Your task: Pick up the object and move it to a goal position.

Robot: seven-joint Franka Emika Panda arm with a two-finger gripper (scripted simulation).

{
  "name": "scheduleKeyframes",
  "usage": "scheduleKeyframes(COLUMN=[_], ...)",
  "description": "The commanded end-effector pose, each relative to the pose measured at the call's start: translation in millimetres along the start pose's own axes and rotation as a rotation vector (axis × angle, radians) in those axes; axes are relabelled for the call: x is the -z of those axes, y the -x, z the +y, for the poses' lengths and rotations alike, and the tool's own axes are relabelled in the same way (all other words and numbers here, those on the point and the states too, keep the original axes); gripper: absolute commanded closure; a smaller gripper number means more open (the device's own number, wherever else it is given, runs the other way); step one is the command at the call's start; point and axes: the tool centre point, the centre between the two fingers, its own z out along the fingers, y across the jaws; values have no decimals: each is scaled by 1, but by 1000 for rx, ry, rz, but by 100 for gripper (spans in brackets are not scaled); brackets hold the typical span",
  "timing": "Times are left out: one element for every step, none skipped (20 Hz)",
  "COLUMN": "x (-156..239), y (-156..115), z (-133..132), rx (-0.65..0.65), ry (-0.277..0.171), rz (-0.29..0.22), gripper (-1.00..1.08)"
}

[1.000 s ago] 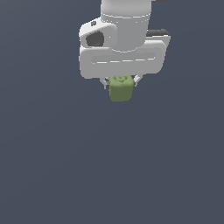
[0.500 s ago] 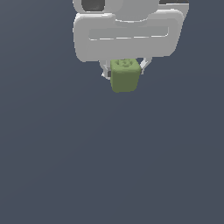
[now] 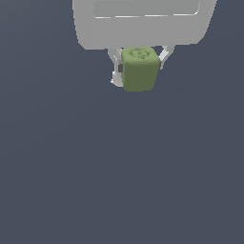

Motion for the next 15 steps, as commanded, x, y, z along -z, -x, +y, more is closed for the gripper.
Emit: scheduleKeyframes(x=[6,7,9,10,11,12,13,14,14,15,15,16,16,16,16], y=[-2,-3,-3,-4,-4,-5,-5,-6,-6,-6,-6,-6,-6,-7,-7], z=[0,0,0,0,0,-1,-1,-1,-1,-1,-1,-1,-1,-1,-1], rx=[0,0,0,0,0,0,0,0,0,0,0,0,0,0,0], ry=[0,0,0,0,0,0,0,0,0,0,0,0,0,0,0], rz=[0,0,0,0,0,0,0,0,0,0,0,0,0,0,0], gripper=[108,108,108,108,108,108,108,108,108,108,108,108,108,108,108])
